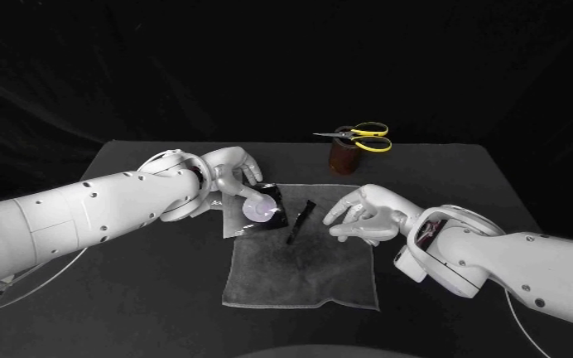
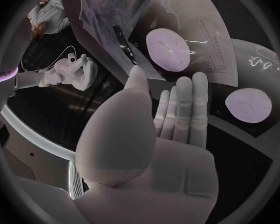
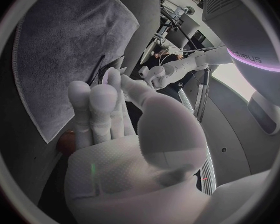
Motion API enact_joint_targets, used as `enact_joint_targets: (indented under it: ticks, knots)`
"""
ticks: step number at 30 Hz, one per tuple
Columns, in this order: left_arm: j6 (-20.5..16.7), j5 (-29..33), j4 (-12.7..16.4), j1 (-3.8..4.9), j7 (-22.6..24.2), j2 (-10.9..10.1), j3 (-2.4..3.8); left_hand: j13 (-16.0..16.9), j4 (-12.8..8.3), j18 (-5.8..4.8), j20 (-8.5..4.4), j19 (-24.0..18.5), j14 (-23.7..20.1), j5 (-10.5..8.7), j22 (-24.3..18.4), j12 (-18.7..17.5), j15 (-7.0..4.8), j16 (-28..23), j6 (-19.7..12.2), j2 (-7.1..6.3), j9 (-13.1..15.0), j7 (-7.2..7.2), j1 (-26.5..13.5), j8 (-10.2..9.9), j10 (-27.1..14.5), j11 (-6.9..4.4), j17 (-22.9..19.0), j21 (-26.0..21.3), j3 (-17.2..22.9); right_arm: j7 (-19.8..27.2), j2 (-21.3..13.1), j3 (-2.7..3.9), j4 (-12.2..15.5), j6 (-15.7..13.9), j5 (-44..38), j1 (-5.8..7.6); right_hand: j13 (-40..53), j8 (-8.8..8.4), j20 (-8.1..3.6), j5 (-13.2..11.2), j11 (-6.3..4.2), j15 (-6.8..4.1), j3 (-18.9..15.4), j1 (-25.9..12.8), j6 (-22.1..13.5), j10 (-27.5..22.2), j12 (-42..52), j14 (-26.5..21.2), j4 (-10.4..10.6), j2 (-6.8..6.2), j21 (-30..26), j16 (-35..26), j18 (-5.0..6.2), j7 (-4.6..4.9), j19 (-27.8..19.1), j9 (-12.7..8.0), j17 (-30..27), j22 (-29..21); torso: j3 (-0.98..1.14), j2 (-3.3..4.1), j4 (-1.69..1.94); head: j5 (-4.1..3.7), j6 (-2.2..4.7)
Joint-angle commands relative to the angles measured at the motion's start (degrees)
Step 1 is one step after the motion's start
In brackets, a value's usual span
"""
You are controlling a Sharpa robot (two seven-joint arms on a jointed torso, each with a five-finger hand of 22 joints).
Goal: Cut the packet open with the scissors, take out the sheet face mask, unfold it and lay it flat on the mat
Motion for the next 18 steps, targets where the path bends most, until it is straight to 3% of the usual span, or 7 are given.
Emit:
enact_joint_targets:
  ticks: [1,18]
  knots:
    - [-0.26,-8.67,-0.92,-0.17,-4.67,1.18,0.01,0.49,0.06,1.2,0.21,-0.38,0.46,0.26,0.93,1.73,0.25,1.64,-1.02,-0.87,0.16,0.2,-0.16,0.9,-1.67,0.11,0.18,1.49,-1.5,-3.01,0.7,0.07,-0.31,-2.53,-2.98,0.07,0.28,0.26,0.01,-0.2,-0.01,-0.5,0.02,-0.5,-0.28,0.11,0.22,-0.06,0.49,0.27,0.07,0.64,-0.64,-0.11,0.24,0.11,0.35,-0.06,-0.02,0.03,-0.05,0.31,-0.16]
    - [1.96,-14.37,-3.63,-0.37,-11.39,4.16,0.04,2.82,-0.01,1.27,0.1,-1.26,1.21,0.21,3.99,10.17,-0.06,6.63,-2.11,0.1,0.73,0.32,0.02,5.37,-4.82,-0.27,-0.34,6.3,-0.87,-4.0,2.12,0.27,-0.9,-3.16,-3.56,0.23,1.66,0.36,-0.01,-0.18,0.02,-0.5,0.15,-0.55,-0.71,-0.27,0.49,-0.03,0.99,0.17,0.38,2.72,-0.75,-0.07,0.66,0.45,2.18,0.67,-0.01,-0.05,-0.06,0.16,-0.76]
